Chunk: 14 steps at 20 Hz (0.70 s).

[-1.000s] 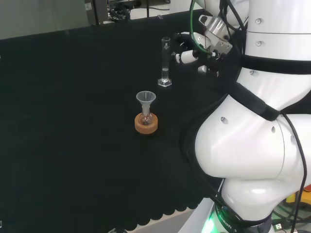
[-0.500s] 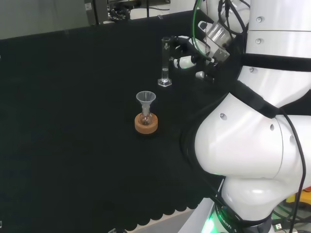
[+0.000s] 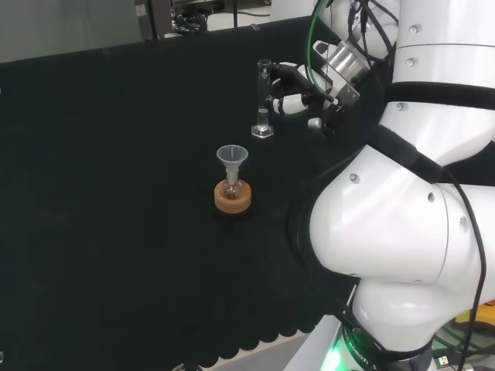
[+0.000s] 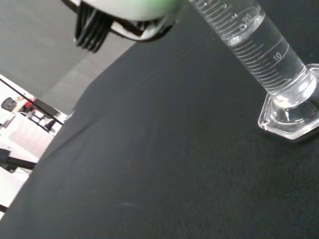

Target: Pick up the graduated cylinder.

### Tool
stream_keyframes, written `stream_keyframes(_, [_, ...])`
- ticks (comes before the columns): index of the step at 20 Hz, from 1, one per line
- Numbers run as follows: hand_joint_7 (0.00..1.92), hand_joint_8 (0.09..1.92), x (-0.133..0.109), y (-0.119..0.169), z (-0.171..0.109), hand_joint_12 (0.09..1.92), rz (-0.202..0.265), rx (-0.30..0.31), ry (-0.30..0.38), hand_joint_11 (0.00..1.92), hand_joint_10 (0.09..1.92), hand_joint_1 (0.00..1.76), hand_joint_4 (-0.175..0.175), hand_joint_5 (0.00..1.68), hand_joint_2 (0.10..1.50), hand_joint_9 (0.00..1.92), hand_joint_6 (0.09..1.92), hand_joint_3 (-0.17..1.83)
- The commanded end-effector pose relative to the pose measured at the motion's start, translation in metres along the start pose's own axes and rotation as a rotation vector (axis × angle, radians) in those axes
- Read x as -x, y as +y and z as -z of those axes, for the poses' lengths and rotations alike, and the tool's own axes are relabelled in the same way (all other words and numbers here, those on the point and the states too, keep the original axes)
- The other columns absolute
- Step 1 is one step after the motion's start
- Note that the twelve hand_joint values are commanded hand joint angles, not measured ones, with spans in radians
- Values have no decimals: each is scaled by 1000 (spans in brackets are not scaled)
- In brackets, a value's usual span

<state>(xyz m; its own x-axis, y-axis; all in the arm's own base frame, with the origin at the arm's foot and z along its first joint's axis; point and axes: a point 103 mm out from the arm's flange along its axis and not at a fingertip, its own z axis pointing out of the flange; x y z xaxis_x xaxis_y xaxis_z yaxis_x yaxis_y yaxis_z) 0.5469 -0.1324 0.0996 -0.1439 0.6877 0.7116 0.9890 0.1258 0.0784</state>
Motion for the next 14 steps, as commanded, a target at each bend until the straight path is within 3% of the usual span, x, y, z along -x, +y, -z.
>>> stream_keyframes(1, [349, 650, 3, 10, -11, 1319, 31, -8, 106, 292, 597, 1008, -42, 458, 619, 545, 87, 663])
stream_keyframes(14, [467, 636, 7, 18, -25, 1185, 32, 39, 233, 536, 522, 986, -15, 602, 651, 702, 107, 546])
